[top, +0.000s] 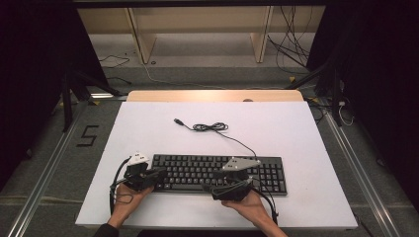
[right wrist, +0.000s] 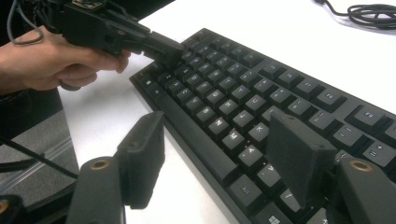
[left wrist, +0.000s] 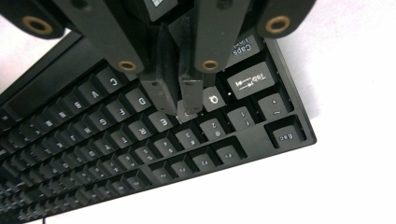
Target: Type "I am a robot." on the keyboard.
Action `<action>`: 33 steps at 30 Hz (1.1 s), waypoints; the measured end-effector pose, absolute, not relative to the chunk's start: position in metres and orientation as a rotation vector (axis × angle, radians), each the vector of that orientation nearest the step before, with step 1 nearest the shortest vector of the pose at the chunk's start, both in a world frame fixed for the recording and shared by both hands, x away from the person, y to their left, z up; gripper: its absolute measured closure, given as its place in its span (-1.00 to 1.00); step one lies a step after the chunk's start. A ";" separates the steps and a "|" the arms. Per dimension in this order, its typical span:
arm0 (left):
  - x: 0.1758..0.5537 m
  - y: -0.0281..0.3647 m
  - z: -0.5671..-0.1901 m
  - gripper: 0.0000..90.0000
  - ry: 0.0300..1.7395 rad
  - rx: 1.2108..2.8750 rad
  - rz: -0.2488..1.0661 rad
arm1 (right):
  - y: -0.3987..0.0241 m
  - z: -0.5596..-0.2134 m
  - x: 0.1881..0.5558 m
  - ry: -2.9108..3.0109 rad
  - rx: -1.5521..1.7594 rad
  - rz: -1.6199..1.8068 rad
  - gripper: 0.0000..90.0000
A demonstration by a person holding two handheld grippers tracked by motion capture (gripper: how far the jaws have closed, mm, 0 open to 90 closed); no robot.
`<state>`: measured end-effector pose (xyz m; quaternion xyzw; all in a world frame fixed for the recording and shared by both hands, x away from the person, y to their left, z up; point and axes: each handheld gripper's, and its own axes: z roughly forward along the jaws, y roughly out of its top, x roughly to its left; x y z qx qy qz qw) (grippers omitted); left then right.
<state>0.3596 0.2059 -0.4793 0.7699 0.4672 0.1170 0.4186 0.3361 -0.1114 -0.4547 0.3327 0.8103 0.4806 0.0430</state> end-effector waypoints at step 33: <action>0.332 0.209 -0.459 -0.21 1.063 1.764 0.256 | -0.094 -0.464 0.353 2.501 1.065 1.345 0.92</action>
